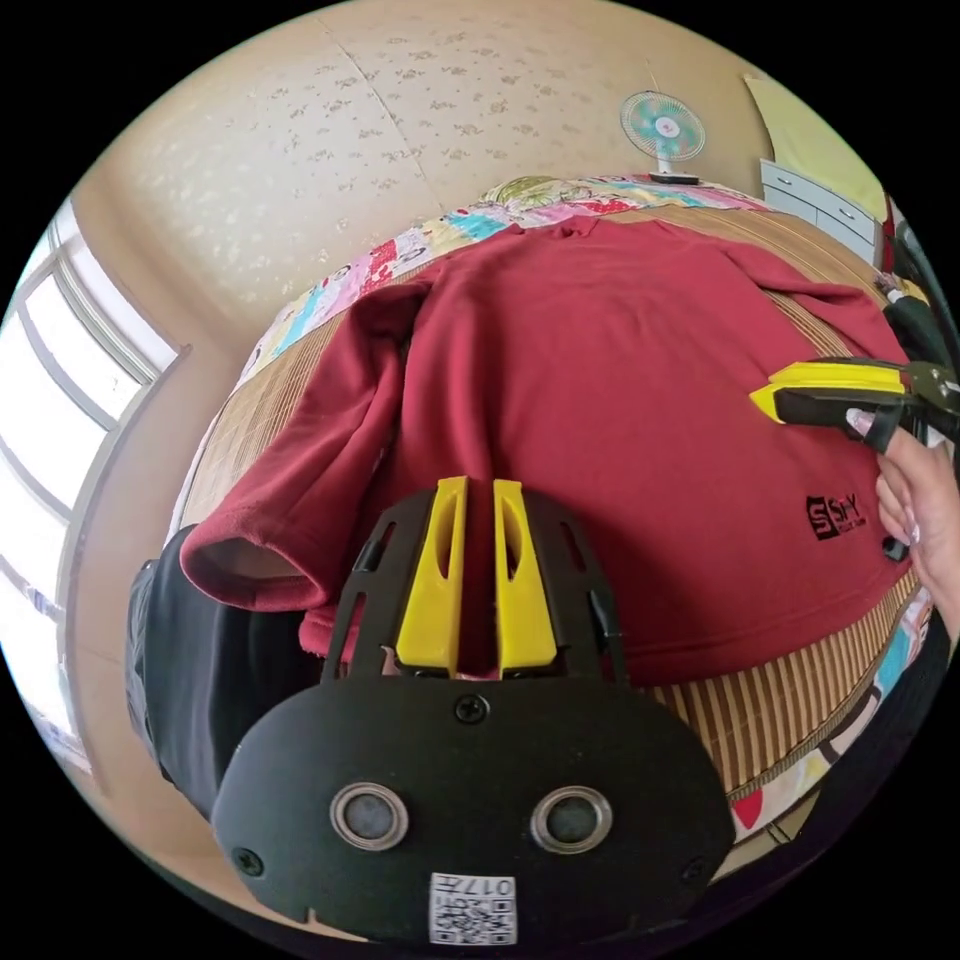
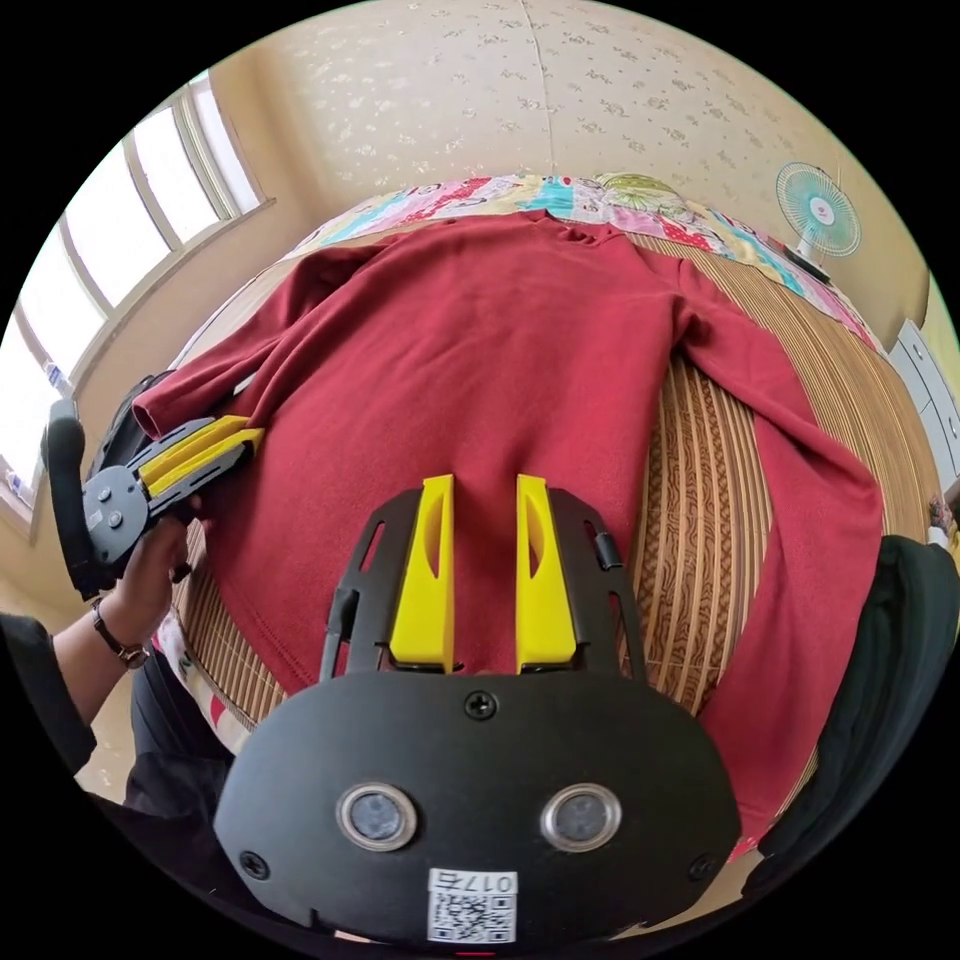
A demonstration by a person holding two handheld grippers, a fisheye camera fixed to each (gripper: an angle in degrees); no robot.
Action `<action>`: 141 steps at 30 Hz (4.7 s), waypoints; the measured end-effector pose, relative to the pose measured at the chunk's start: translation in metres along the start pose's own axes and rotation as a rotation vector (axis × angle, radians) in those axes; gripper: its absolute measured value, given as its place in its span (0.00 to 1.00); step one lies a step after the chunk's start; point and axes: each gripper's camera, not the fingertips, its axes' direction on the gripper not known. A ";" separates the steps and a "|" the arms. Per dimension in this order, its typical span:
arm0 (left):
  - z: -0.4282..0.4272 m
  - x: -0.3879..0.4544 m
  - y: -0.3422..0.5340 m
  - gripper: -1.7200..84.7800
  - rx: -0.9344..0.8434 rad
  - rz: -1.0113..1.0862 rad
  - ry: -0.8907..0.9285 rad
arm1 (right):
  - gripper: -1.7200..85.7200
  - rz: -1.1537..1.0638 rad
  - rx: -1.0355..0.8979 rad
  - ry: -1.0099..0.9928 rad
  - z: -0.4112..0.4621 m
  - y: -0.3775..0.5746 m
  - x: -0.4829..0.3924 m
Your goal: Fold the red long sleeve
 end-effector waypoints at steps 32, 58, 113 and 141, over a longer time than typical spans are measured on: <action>-0.110 -0.130 0.158 0.14 -0.023 -0.272 0.517 | 0.13 -0.050 -0.195 0.156 -0.143 0.098 0.030; -0.177 -0.198 0.079 0.20 0.093 -0.362 0.363 | 0.03 0.124 -0.461 -0.001 -0.169 0.072 0.081; -0.287 -0.461 0.281 0.07 0.530 -1.234 0.519 | 0.02 0.557 -0.070 -0.487 -0.312 0.133 0.148; -0.120 -0.144 0.098 0.16 -0.268 -0.286 0.692 | 0.11 0.523 0.054 -0.257 -0.349 0.085 0.125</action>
